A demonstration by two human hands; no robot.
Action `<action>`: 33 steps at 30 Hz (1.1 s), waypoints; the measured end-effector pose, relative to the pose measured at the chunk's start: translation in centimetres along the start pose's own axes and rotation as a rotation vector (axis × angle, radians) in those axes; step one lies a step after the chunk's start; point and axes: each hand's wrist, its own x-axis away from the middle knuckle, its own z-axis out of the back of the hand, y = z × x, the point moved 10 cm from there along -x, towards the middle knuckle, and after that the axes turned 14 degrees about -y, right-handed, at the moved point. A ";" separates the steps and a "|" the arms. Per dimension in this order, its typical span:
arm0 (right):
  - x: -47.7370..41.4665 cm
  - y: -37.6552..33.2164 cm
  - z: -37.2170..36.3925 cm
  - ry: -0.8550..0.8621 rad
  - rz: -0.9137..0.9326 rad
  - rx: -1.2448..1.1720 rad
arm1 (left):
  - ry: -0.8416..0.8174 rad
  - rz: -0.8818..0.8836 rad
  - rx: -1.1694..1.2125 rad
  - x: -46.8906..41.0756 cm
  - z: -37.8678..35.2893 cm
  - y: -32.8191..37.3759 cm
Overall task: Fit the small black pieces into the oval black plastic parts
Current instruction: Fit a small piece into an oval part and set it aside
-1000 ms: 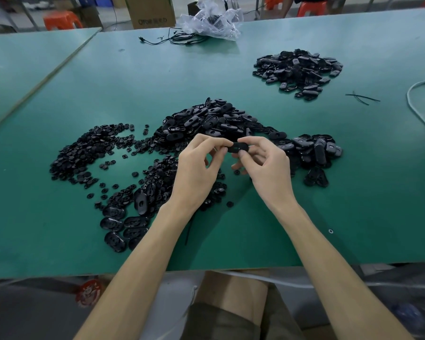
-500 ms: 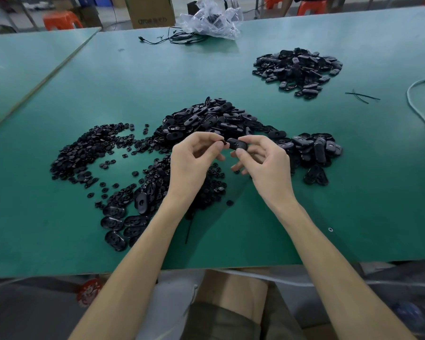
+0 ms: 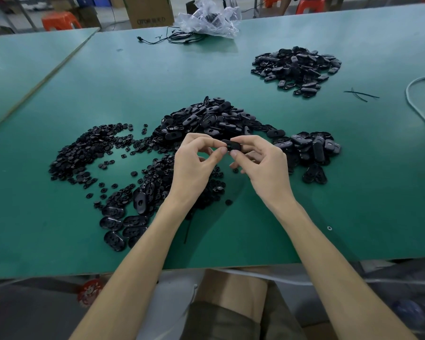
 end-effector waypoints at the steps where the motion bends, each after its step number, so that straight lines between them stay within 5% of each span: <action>1: 0.0 0.0 -0.1 -0.007 0.003 0.001 | 0.004 0.004 0.000 0.0 0.0 0.0; 33: 0.0 -0.9 -0.6 0.004 0.084 0.209 | -0.003 -0.025 -0.099 -0.1 -0.2 -0.2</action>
